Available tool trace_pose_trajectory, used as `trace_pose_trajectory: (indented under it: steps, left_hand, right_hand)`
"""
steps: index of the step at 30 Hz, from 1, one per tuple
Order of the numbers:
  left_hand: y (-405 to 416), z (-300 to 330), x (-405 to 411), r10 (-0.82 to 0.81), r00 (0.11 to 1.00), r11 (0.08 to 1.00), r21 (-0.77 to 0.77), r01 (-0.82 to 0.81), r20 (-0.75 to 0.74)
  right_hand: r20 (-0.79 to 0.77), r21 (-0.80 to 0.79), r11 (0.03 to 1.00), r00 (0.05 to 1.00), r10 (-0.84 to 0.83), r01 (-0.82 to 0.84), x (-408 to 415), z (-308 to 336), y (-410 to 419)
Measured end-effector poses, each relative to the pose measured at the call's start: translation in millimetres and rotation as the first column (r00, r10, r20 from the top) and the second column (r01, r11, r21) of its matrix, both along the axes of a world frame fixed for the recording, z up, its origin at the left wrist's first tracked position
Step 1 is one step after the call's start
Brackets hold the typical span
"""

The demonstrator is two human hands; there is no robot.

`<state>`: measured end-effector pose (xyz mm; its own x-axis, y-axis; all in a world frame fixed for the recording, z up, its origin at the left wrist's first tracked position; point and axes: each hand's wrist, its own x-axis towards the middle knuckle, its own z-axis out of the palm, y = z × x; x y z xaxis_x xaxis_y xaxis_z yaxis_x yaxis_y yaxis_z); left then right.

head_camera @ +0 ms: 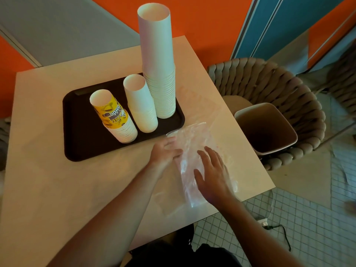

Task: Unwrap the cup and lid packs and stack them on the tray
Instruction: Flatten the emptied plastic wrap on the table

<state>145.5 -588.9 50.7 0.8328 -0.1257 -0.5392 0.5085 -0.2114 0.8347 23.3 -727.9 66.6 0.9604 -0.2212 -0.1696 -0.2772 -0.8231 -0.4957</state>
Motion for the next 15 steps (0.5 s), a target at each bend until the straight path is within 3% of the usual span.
trace_pose_trajectory:
  steps: [5, 12, 15]
  left_hand:
    - [-3.4, -3.0, -0.8, -0.017, 1.000, 0.999, 0.038, 0.017, 0.004]
    - [-3.0, -14.7, 2.6, -0.094, 0.993, 0.989, 0.123, 0.085, 0.073]
    - [-2.1, -11.3, 0.0, -0.174, 0.957, 0.949, 0.298, 0.100, 0.233]
  right_hand:
    - [-0.190, -0.082, 0.996, 0.982, 0.013, -0.029, -6.5, -10.2, 1.4]
    - [-0.228, -0.090, 0.995, 0.973, 0.030, -0.052, -7.0, -16.4, 4.6]
    - [-0.248, -0.087, 0.993, 0.967, 0.054, -0.078, -11.1, -31.0, 3.0]
